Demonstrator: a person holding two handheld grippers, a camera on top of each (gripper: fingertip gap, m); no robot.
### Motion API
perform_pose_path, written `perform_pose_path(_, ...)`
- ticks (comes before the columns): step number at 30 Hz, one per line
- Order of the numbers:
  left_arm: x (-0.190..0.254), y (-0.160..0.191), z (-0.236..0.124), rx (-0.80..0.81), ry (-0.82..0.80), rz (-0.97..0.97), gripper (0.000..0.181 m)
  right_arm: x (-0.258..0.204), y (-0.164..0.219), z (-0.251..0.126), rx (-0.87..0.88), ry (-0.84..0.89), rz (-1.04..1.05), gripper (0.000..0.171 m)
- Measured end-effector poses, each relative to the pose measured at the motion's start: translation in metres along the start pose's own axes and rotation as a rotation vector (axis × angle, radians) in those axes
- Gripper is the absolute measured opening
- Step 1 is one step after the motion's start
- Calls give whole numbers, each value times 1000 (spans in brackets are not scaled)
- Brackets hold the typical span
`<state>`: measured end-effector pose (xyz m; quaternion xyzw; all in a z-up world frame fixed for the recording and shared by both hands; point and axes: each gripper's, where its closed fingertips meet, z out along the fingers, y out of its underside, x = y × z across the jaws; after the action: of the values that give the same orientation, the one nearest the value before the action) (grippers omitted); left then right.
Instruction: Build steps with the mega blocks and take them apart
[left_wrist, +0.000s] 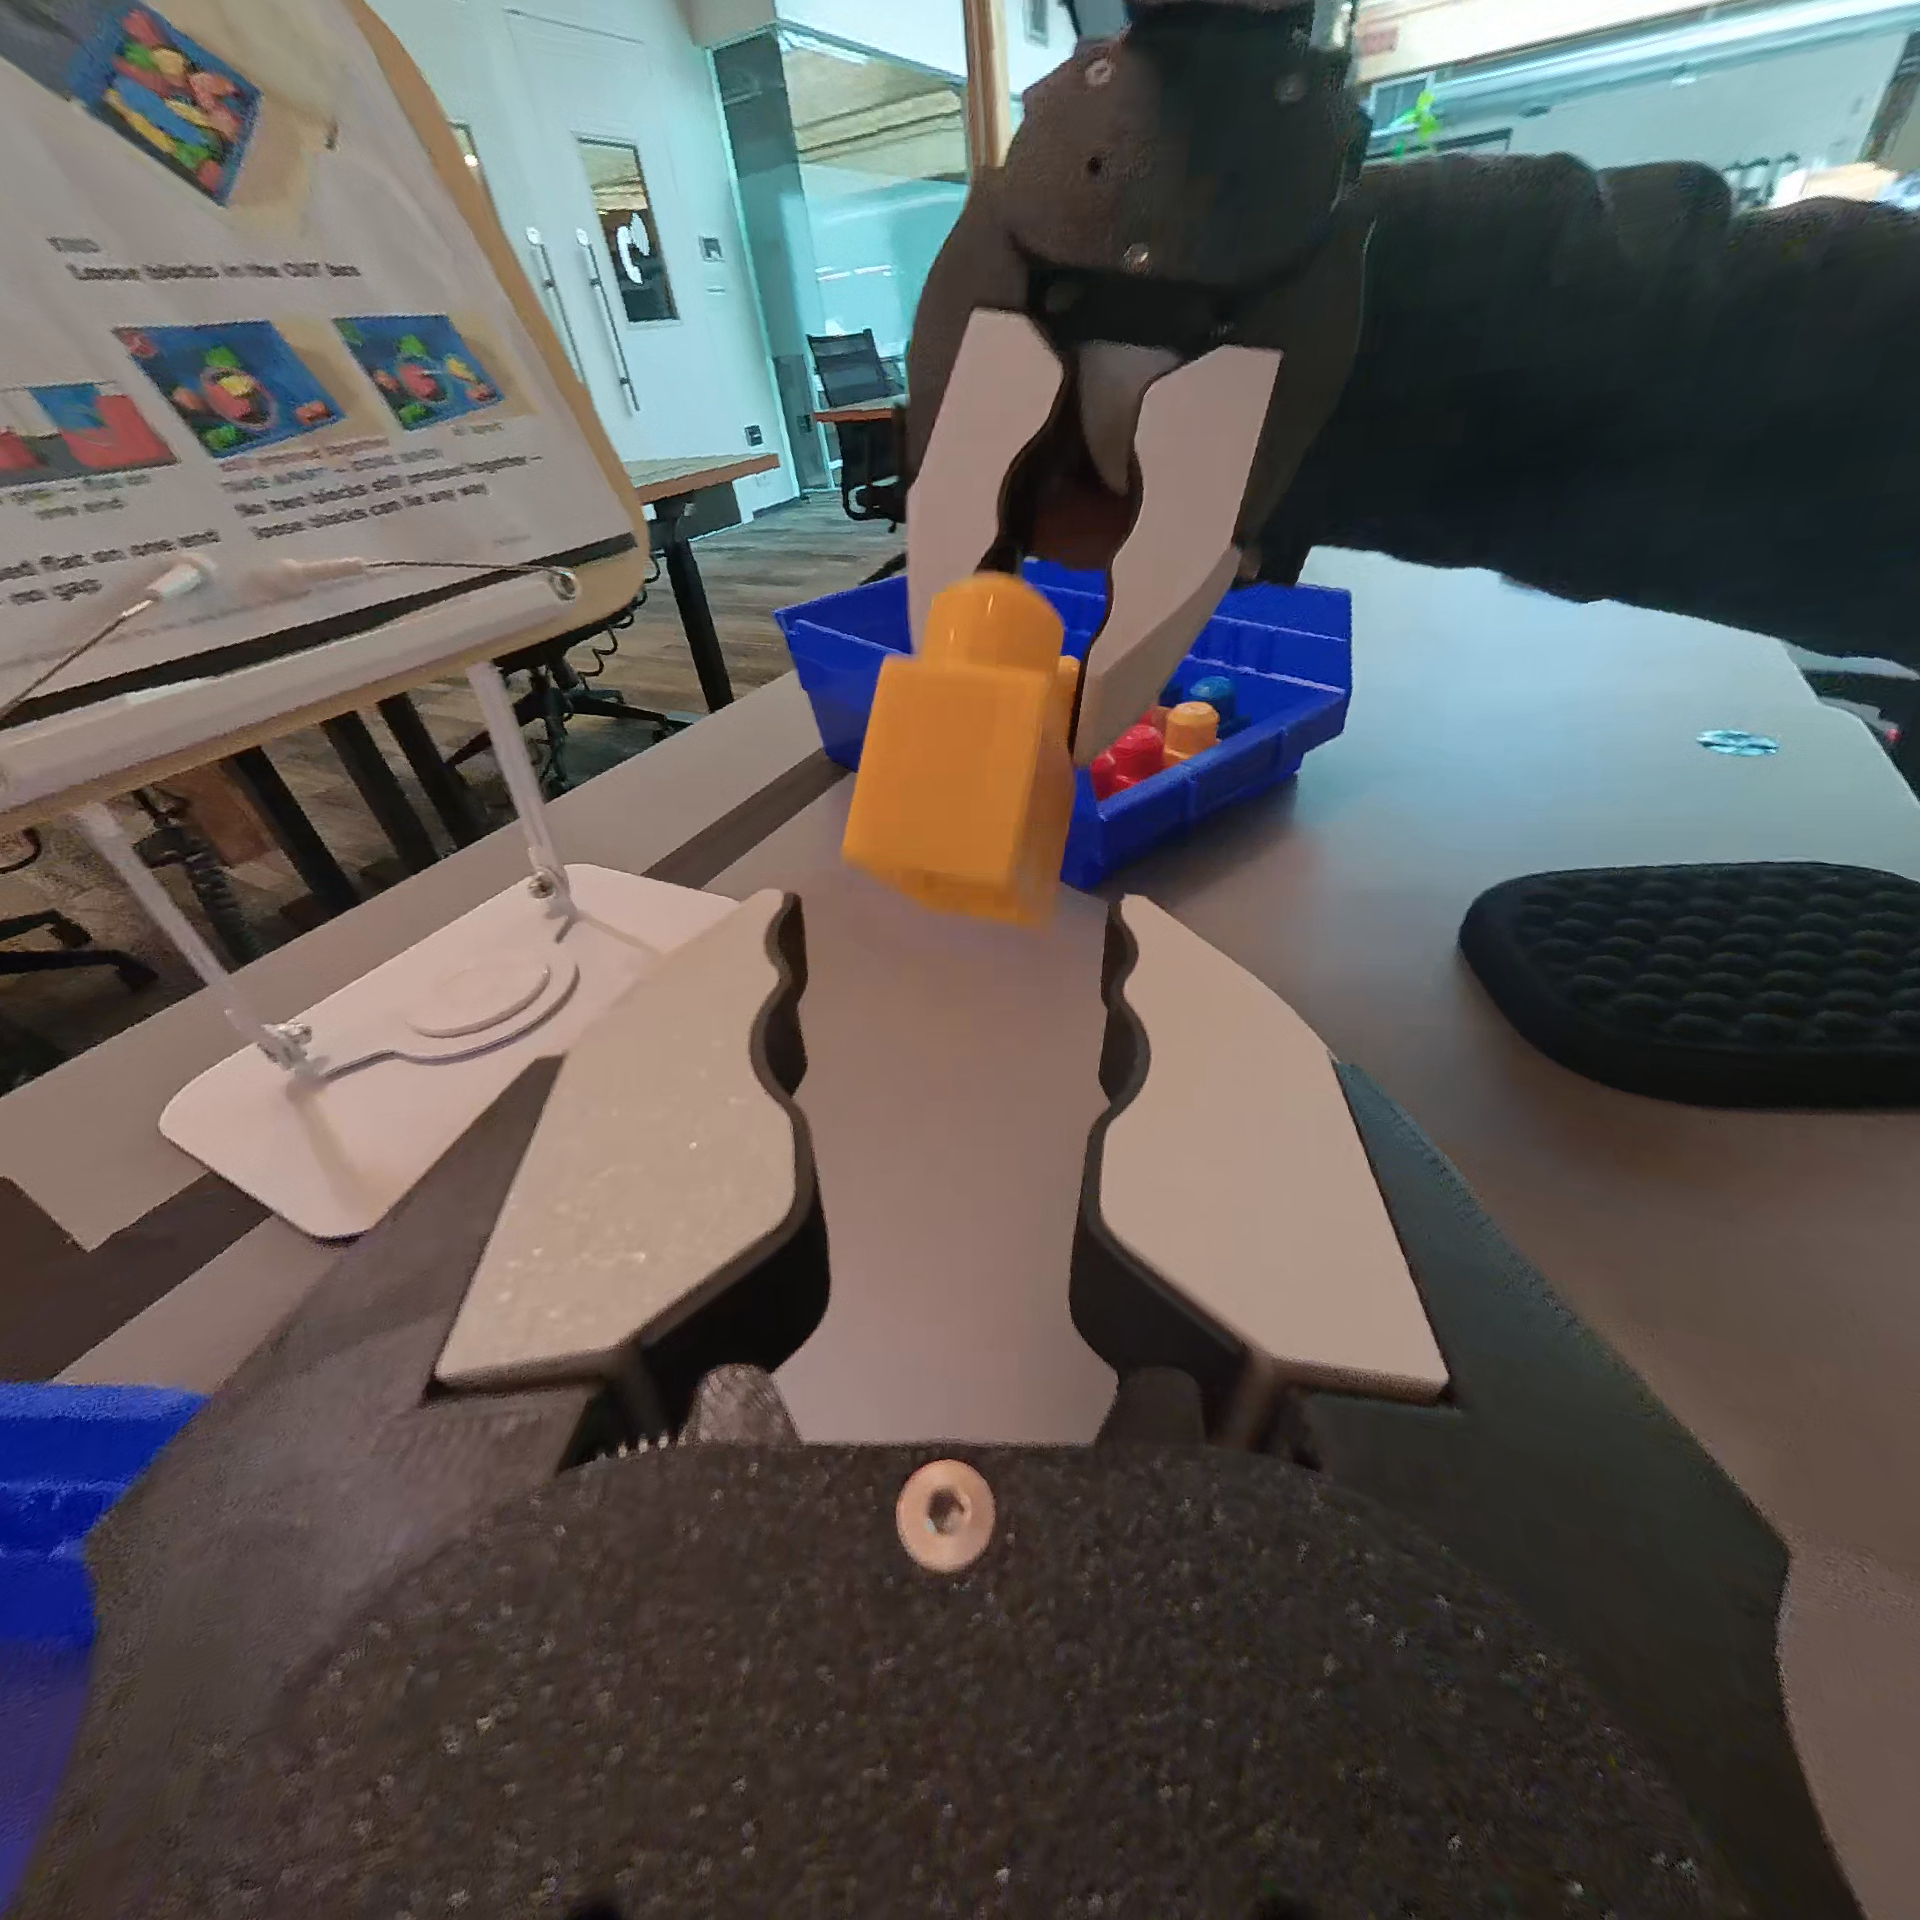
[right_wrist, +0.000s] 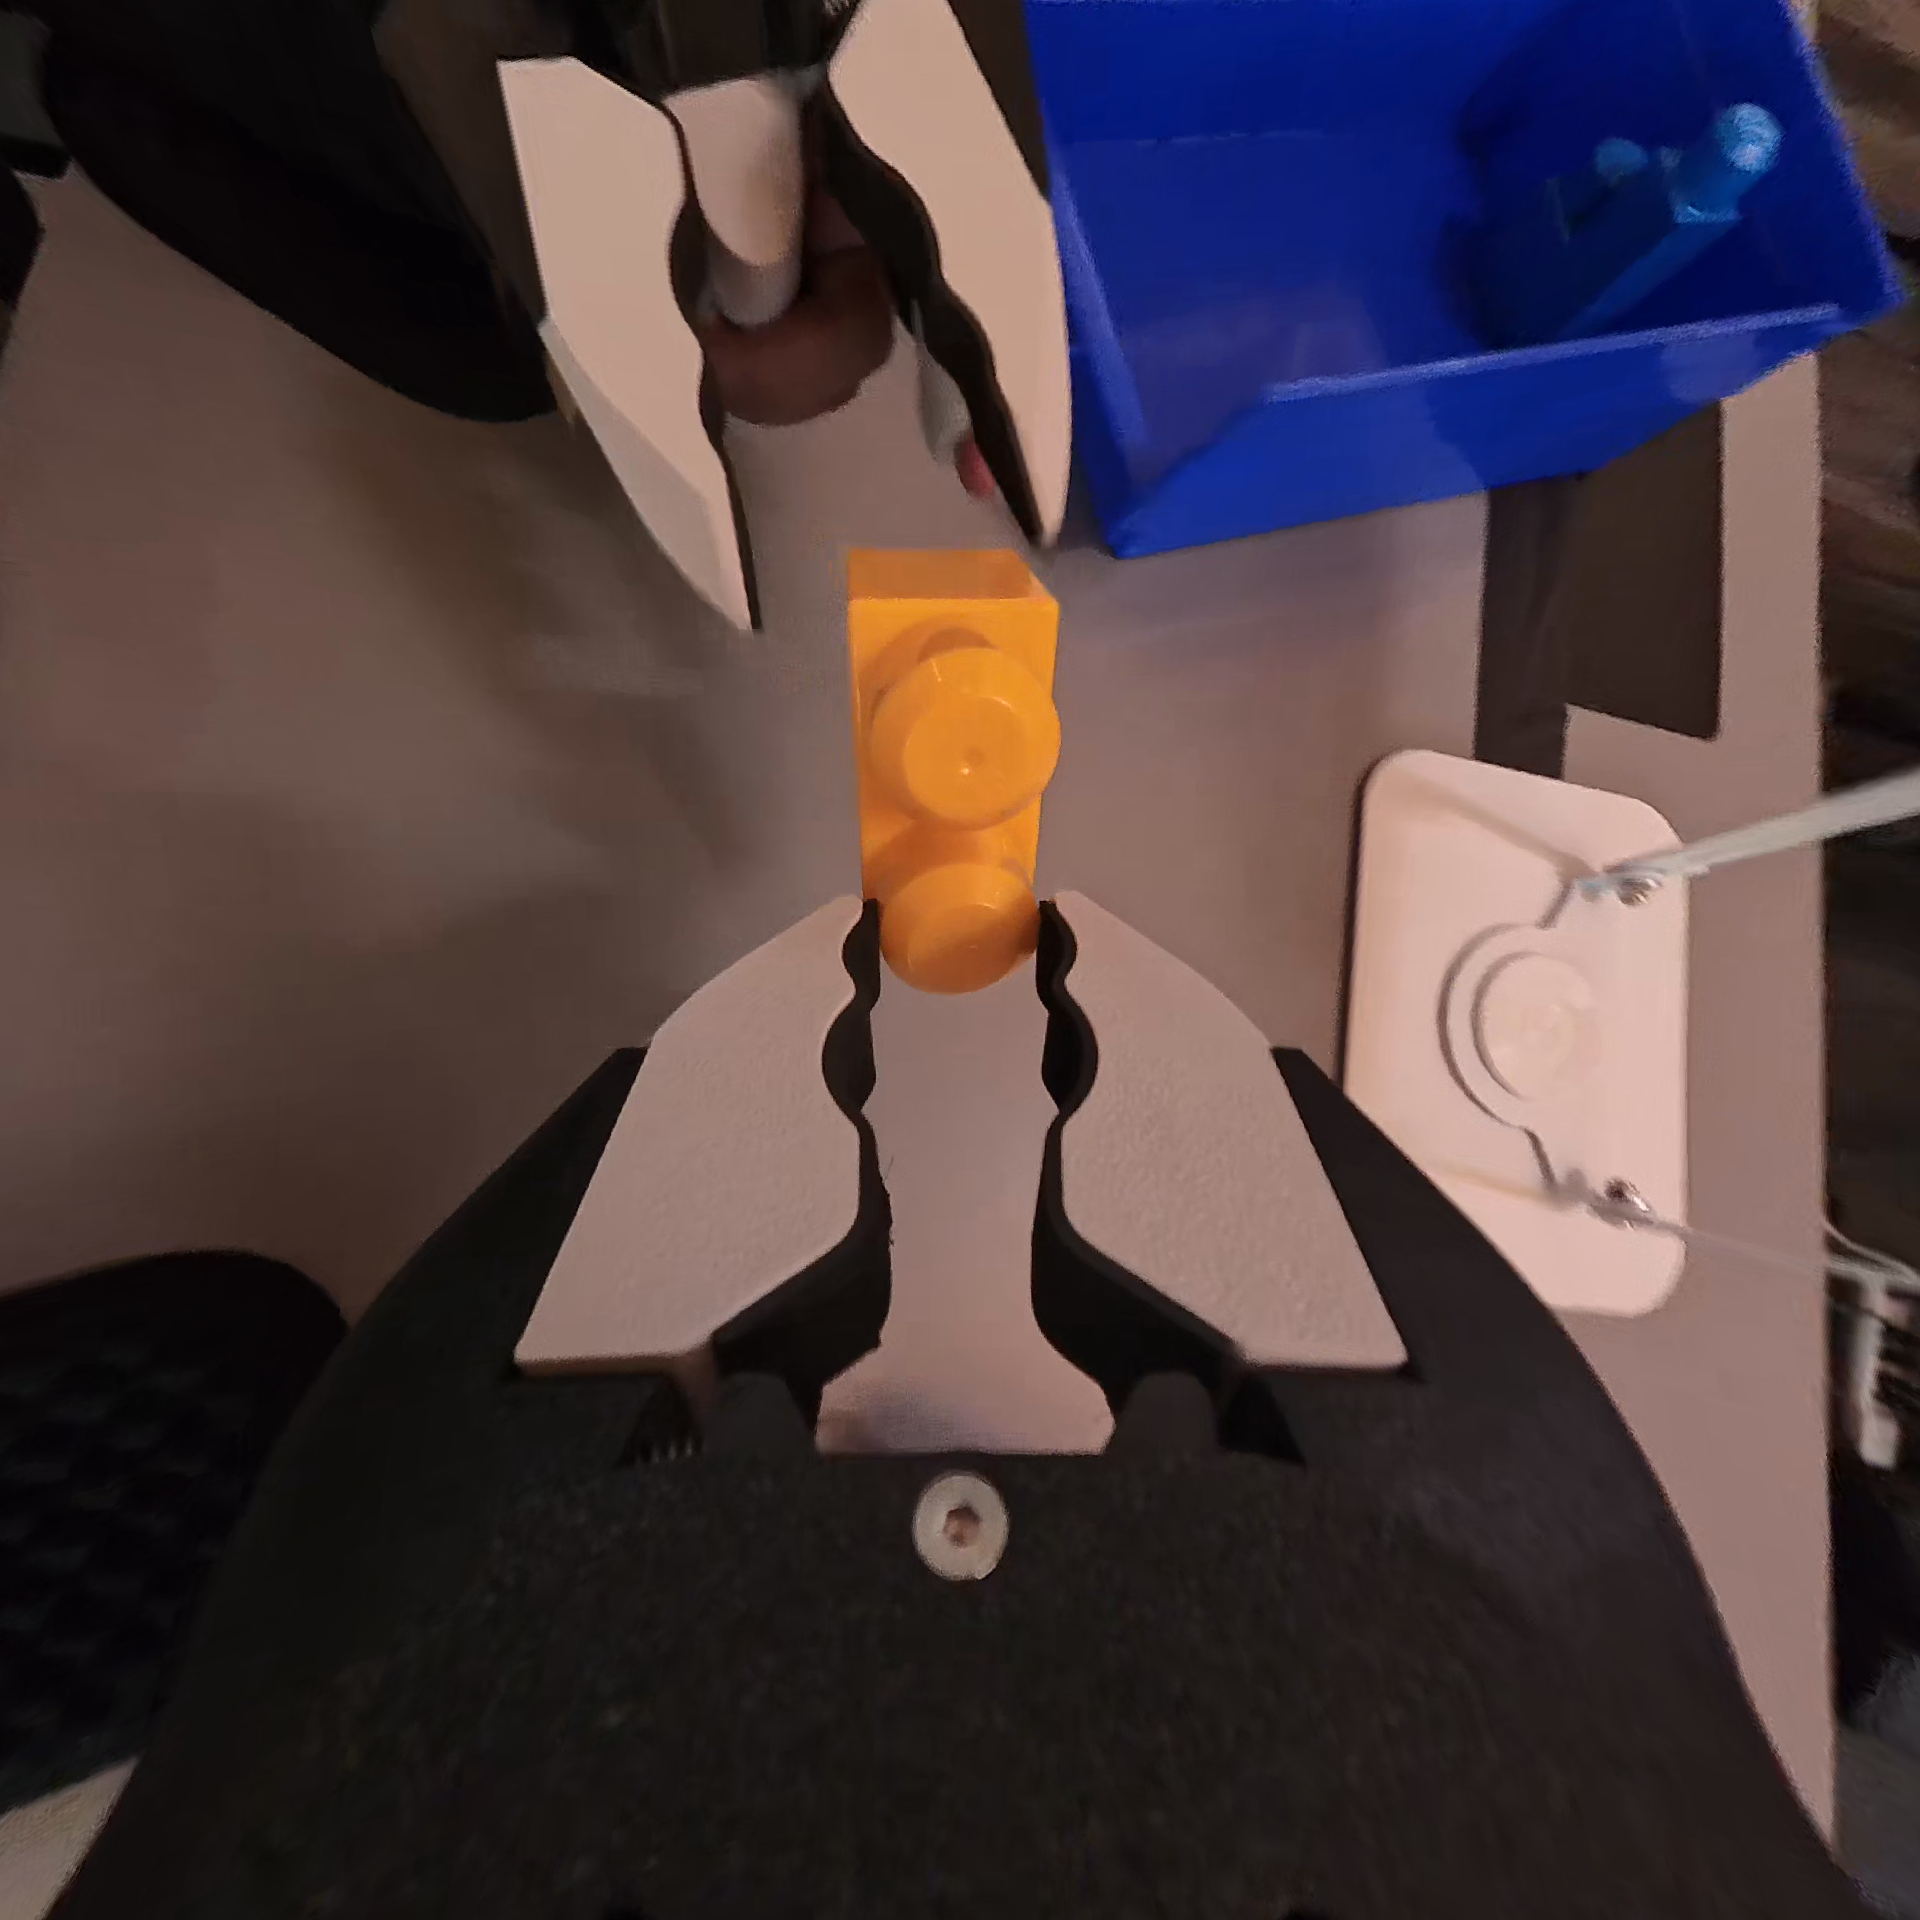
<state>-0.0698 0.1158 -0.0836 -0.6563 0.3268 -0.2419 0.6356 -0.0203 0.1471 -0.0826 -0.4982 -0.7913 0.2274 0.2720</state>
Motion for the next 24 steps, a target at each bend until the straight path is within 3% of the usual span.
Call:
perform_pose_path(6, -14, 2, -4, 4, -51, -13, 54, 43, 39, -73, -109, 165, 85, 29)
perform_pose_path(11, -16, 5, -3, -9, -65, -5, 46, 74, 101, -140, -277, 300, 217, 29)
perform_pose_path(13, -19, 7, -4, -18, -84, 1, 28, 81, 132, -162, -353, 344, 278, 29)
perform_pose_path(14, -20, 8, -5, -23, -89, 11, 7, 83, 148, -171, -387, 359, 311, 29)
perform_pose_path(15, -21, 7, -6, -19, -95, 18, 0, 84, 164, -178, -424, 369, 345, 29)
perform_pose_path(20, -24, 11, -7, -43, -112, 24, 0, 81, 252, -204, -680, 425, 522, 29)
perform_pose_path(24, -24, 15, -5, -60, -109, 24, 0, 71, 296, -210, -824, 433, 678, 29)
